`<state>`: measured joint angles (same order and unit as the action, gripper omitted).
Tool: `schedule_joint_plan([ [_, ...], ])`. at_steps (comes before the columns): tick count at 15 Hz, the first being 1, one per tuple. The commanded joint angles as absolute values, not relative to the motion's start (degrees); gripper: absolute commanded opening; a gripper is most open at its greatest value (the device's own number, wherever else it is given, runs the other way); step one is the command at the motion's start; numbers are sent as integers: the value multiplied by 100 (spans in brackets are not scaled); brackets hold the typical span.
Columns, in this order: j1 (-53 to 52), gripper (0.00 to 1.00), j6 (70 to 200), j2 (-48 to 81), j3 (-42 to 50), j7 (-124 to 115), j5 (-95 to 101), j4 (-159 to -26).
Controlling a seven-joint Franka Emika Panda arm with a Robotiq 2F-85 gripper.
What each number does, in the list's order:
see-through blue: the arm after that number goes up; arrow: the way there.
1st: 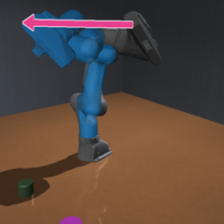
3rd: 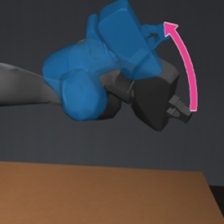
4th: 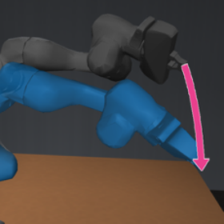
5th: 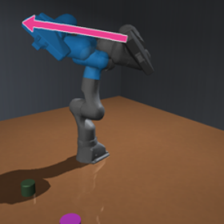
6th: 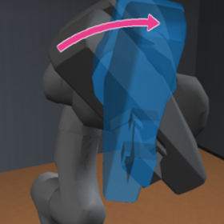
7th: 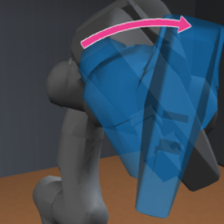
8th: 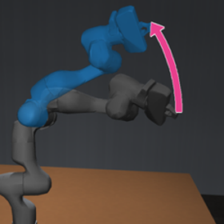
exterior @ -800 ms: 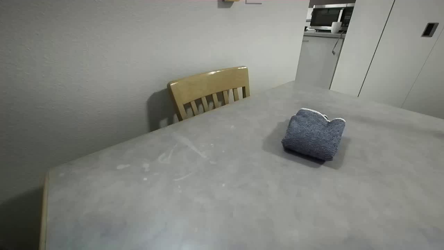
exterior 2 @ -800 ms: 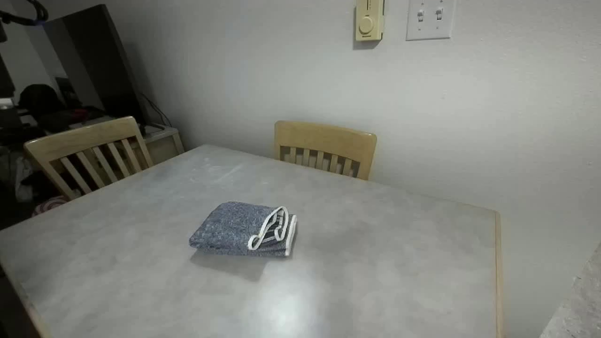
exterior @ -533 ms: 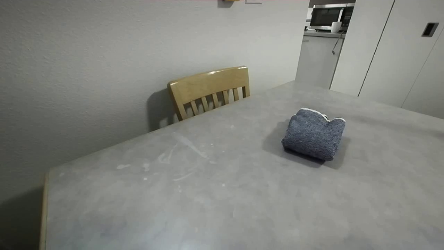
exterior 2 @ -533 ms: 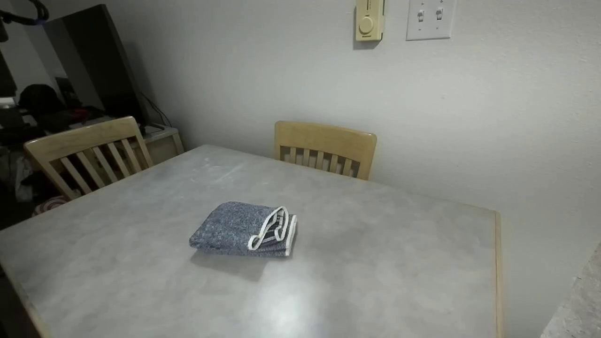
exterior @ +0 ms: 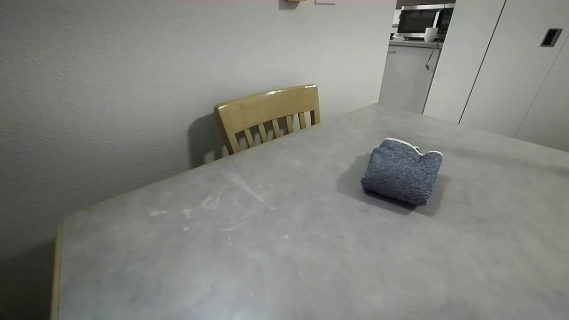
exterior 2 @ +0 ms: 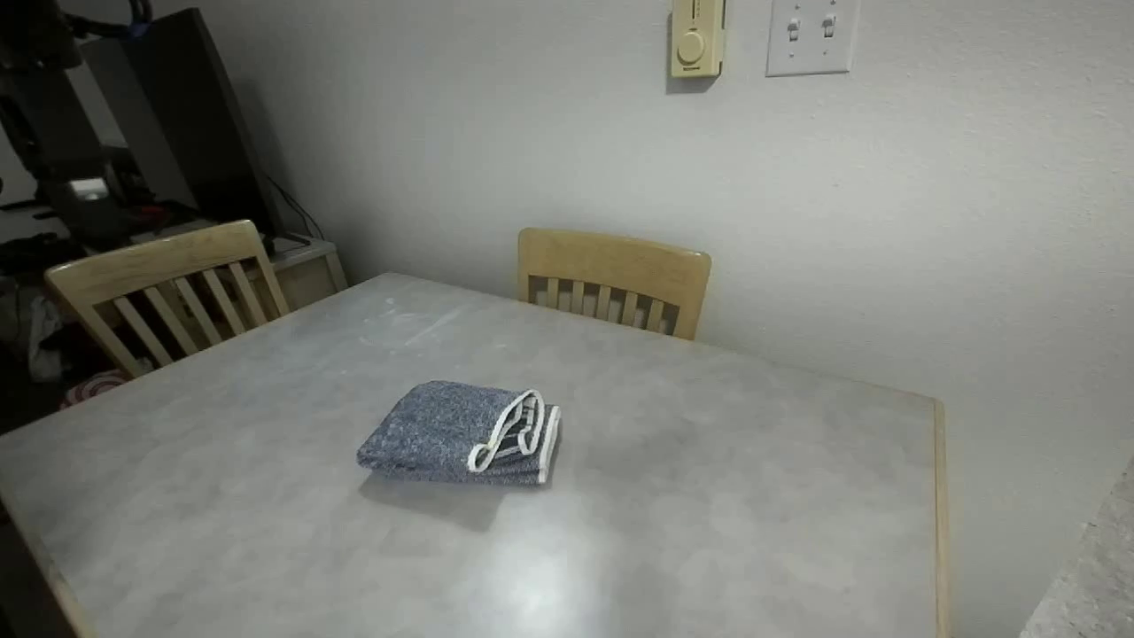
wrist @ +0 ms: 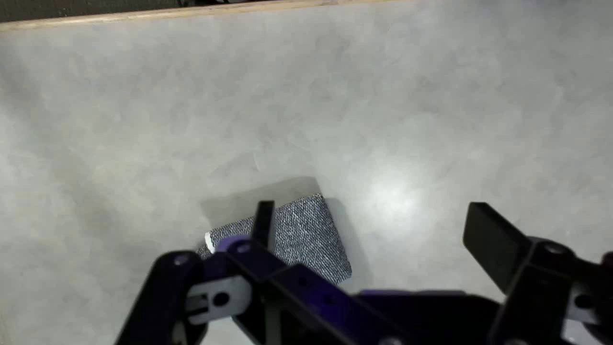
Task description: Unfold the towel
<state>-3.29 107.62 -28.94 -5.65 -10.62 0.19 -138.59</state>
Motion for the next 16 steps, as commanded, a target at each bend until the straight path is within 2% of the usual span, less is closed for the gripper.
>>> schedule_joint_plan([
  [1,-311,100,10732,-2839,-482,-786,-34,-13849],
  [5,-330,100,10729,-2681,-333,-395,-87,-13845],
  [7,-306,100,11265,-2564,-433,-462,140,-13840],
  [12,-179,100,12622,-1769,103,-288,-521,-13611],
  [16,-106,100,12990,-1309,511,156,-1064,-13505],
])
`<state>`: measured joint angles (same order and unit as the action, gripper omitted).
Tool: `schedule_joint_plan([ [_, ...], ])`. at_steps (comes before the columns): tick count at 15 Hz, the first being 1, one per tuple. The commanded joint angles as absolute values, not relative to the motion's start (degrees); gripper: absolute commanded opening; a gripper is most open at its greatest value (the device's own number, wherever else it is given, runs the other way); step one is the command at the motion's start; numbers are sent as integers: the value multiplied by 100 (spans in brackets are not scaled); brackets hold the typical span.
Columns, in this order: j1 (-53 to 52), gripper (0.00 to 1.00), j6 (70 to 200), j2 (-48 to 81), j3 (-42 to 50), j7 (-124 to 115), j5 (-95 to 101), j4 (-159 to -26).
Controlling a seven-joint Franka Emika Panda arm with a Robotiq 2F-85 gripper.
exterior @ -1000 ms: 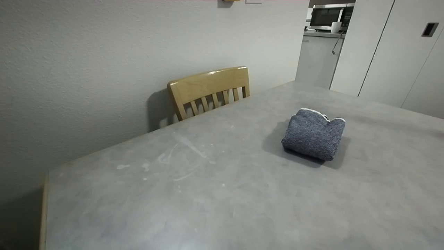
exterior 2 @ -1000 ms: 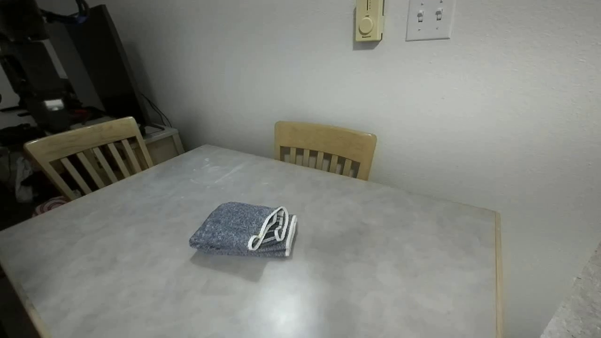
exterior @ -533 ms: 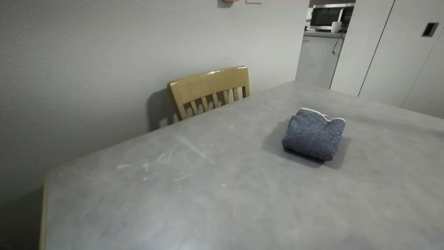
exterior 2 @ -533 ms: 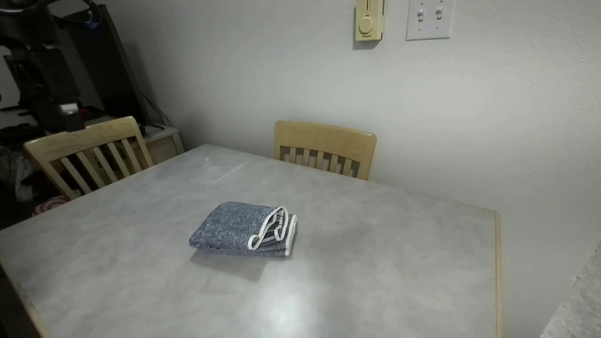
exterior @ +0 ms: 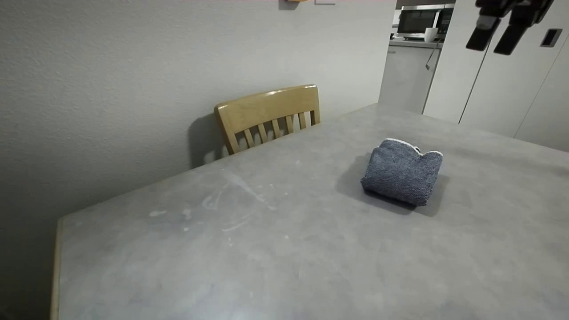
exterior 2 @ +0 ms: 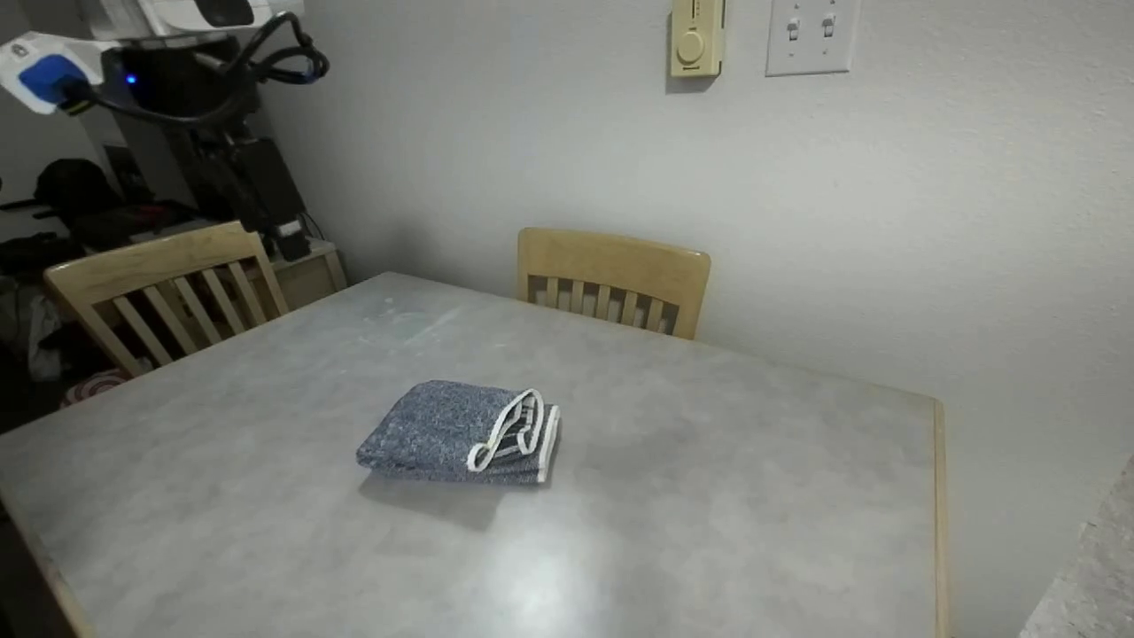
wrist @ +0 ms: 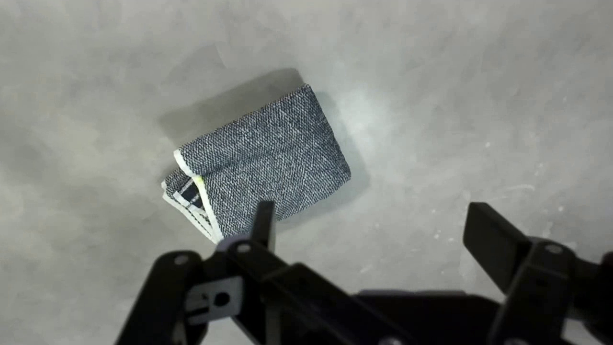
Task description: Unfold the towel
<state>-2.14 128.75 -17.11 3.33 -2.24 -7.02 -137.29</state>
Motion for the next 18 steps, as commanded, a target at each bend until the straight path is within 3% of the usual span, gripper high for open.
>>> schedule_joint_plan([
  [1,-92,100,12904,-1203,587,330,-1153,-13447],
  [7,-55,100,12917,-1460,392,55,-956,-13622],
  [18,223,100,13656,726,575,-284,-2609,-12423],
])
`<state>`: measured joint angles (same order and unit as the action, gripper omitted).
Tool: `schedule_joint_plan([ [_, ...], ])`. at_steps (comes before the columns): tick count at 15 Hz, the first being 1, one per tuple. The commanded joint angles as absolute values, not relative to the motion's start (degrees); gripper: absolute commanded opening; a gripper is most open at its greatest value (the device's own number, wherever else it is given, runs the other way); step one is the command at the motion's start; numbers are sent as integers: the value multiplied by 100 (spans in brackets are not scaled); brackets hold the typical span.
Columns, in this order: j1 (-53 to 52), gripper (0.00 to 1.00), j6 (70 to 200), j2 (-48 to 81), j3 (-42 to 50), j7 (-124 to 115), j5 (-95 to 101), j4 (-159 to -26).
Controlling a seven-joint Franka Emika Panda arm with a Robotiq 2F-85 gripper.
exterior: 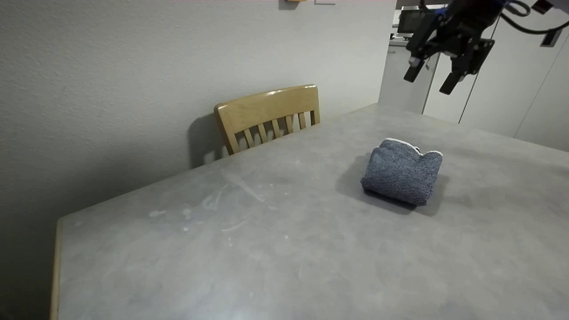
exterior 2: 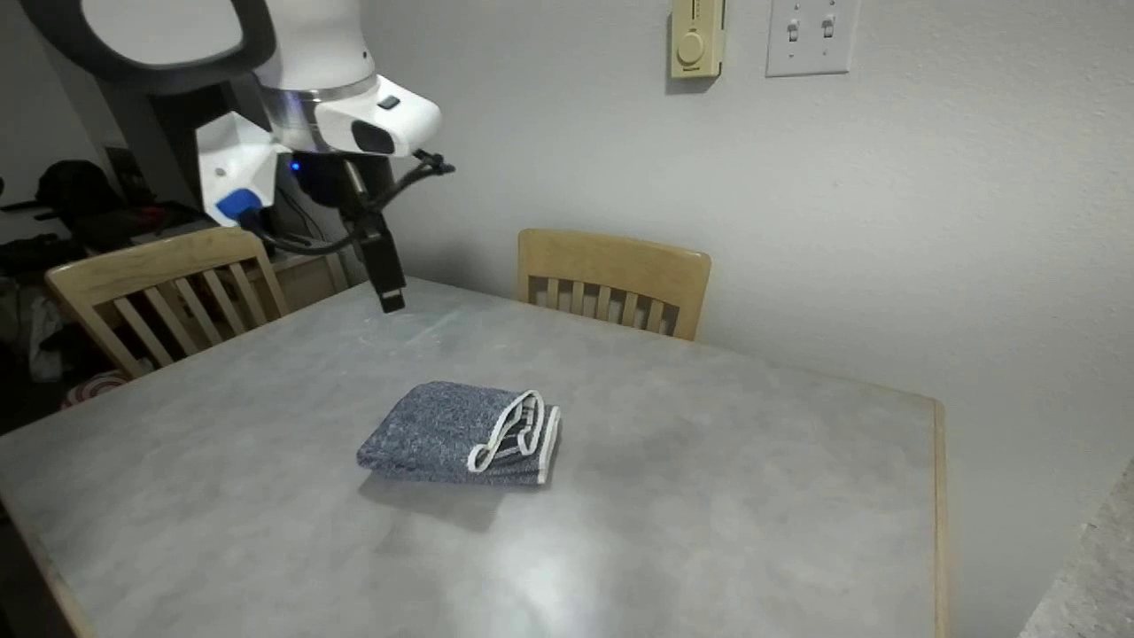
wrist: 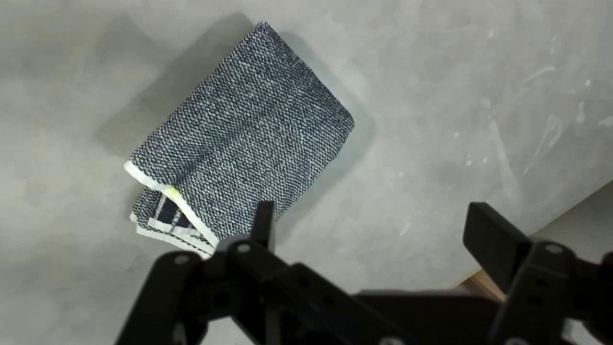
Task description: Unfold the towel
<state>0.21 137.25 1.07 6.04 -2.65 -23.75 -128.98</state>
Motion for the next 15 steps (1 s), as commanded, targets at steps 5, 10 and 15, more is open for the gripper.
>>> schedule_joint_plan([
  [5,713,100,12782,1588,568,408,-2461,-11790],
  [10,631,100,13208,1351,488,88,-2416,-12097],
  [15,627,100,12920,1754,493,391,-1521,-11759],
])
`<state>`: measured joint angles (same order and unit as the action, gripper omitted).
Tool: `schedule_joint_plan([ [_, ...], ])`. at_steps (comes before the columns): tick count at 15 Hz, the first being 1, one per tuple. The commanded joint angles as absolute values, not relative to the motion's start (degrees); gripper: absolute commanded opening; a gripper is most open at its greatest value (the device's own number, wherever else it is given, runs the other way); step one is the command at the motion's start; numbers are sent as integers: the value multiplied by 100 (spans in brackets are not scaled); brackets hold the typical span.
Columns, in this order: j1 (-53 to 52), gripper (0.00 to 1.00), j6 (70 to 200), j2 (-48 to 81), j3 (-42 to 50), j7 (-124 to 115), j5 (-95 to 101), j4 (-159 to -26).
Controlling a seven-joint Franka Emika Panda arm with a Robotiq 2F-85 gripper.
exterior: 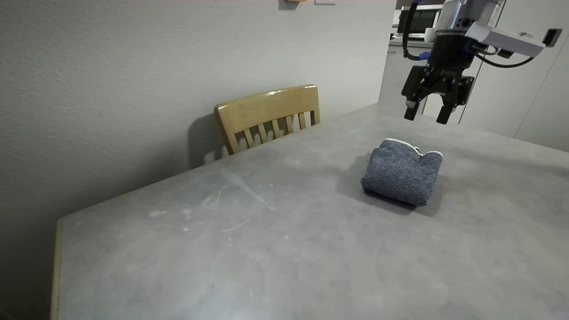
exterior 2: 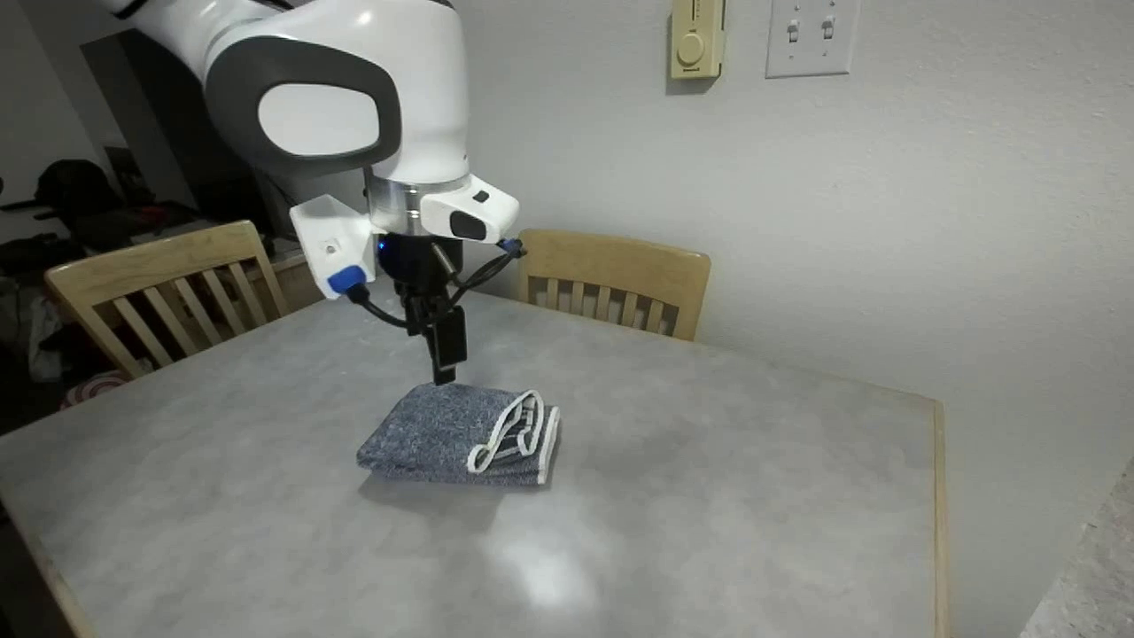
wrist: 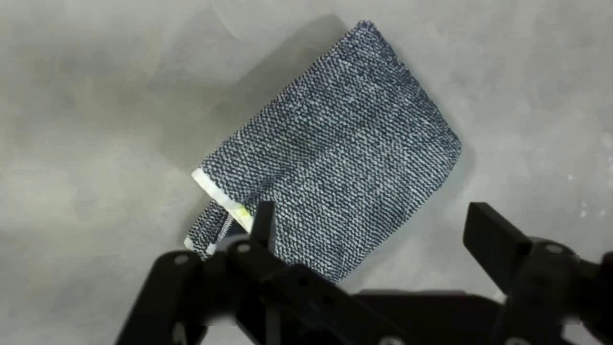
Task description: Unfold the towel
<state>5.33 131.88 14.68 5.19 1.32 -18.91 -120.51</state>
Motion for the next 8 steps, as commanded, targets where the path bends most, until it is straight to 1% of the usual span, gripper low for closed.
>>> schedule_joint_plan([
  [1,657,100,12778,1831,495,501,-1353,-11668],
  [4,686,100,12605,2043,505,680,-953,-11500],
  [6,667,100,12814,1902,465,517,-1034,-11704],
  [8,698,100,12814,1997,462,616,-1005,-11629],
])
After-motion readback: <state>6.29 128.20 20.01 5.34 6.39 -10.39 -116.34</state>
